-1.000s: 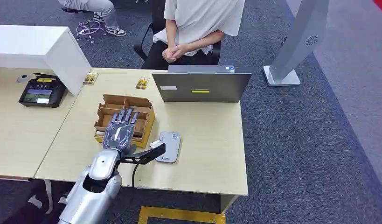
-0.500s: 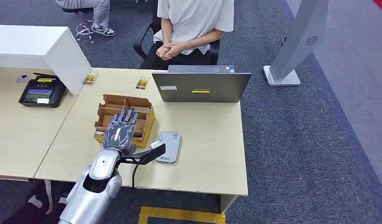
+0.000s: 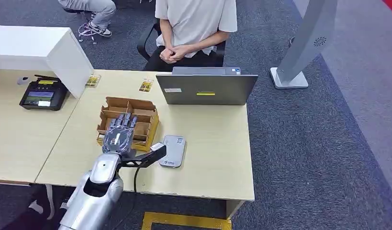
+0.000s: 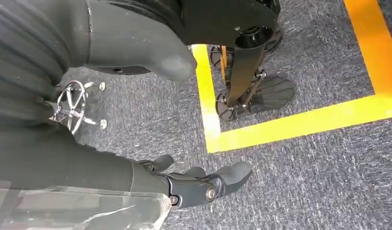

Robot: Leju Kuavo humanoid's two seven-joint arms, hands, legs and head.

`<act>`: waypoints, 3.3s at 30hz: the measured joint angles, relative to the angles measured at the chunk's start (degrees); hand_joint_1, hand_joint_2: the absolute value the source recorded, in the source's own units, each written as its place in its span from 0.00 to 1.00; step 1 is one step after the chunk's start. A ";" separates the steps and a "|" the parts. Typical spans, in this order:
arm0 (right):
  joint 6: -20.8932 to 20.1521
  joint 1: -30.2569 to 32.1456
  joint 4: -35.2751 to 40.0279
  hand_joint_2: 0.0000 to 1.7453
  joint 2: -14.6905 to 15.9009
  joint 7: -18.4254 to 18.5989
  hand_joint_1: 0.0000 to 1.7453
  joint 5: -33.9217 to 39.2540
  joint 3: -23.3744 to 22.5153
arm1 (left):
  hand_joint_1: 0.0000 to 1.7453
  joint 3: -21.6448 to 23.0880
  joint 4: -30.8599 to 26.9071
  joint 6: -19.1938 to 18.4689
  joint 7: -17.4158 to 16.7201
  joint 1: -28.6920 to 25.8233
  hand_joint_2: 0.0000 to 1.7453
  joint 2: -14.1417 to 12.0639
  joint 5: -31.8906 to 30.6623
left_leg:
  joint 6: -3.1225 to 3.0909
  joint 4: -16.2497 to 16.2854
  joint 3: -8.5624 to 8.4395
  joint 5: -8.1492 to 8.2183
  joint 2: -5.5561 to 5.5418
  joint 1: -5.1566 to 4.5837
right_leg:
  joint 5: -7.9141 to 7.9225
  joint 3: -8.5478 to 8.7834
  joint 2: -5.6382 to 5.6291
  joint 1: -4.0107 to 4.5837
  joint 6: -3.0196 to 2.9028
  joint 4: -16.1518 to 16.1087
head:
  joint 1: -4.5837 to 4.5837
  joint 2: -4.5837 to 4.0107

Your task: Pass the card to the sensor for recognition and then transmit it.

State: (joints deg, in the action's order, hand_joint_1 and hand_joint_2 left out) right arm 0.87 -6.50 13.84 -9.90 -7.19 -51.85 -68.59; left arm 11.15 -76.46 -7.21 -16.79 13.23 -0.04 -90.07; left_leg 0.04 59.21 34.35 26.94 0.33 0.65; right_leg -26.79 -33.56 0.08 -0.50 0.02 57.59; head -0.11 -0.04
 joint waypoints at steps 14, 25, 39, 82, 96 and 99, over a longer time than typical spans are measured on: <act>0.04 -0.01 0.00 1.00 0.00 0.00 0.00 -0.46 0.02 | 0.00 -1.84 1.49 0.24 0.15 -0.67 1.00 -0.35 0.00 | 0.00 0.00 0.00 0.00 -0.01 0.00 | 0.00 0.00 0.01 0.00 0.00 0.00 | 0.00 0.00; 0.15 -0.01 0.00 1.00 0.02 0.02 0.00 -0.48 0.02 | 0.00 -1.92 1.94 0.15 0.15 -0.89 1.00 -0.31 0.00 | 0.00 0.00 0.00 0.00 -0.01 0.00 | -0.01 -0.01 0.01 0.00 0.00 0.00 | 0.00 0.00; -0.13 -0.01 0.00 1.00 0.02 -0.09 0.00 -0.96 0.02 | 1.00 -2.49 2.84 0.68 1.74 -1.20 1.00 -0.22 0.00 | 0.00 0.00 0.00 0.00 -0.01 0.00 | -0.01 0.00 0.01 0.00 0.00 0.00 | 0.00 0.00; -0.79 -0.01 0.00 1.00 0.04 -0.24 0.00 -1.05 0.02 | 1.00 -4.57 3.52 3.08 6.27 -1.87 1.00 0.85 -0.02 | 0.00 0.00 -0.01 0.00 -0.01 0.00 | -0.01 0.01 0.01 0.00 0.01 0.00 | 0.00 0.00; -0.79 -0.01 0.00 1.00 0.04 -0.24 0.00 -1.16 0.02 | 1.00 -4.59 3.52 3.45 5.90 -1.97 1.00 0.85 -0.02 | 0.00 0.00 -0.01 0.00 -0.01 0.00 | -0.01 0.01 0.01 0.00 0.01 0.00 | 0.00 0.00; -0.79 -0.01 0.00 1.00 0.04 -0.28 0.00 -1.29 0.02 | 1.00 -4.74 3.52 4.33 6.19 -2.11 1.00 0.90 -0.02 | 0.00 0.00 -0.01 0.00 -0.01 0.00 | -0.01 0.00 0.01 0.00 0.01 0.00 | 0.00 0.00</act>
State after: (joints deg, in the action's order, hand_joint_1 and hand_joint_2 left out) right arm 0.09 -6.51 13.84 -9.86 -7.48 -53.13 -68.57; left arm 6.40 -72.94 -2.88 -10.60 11.12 0.85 -90.09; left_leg 0.04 59.21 34.34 26.94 0.32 0.65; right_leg -26.80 -33.56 0.09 -0.50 0.03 57.59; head -0.11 -0.04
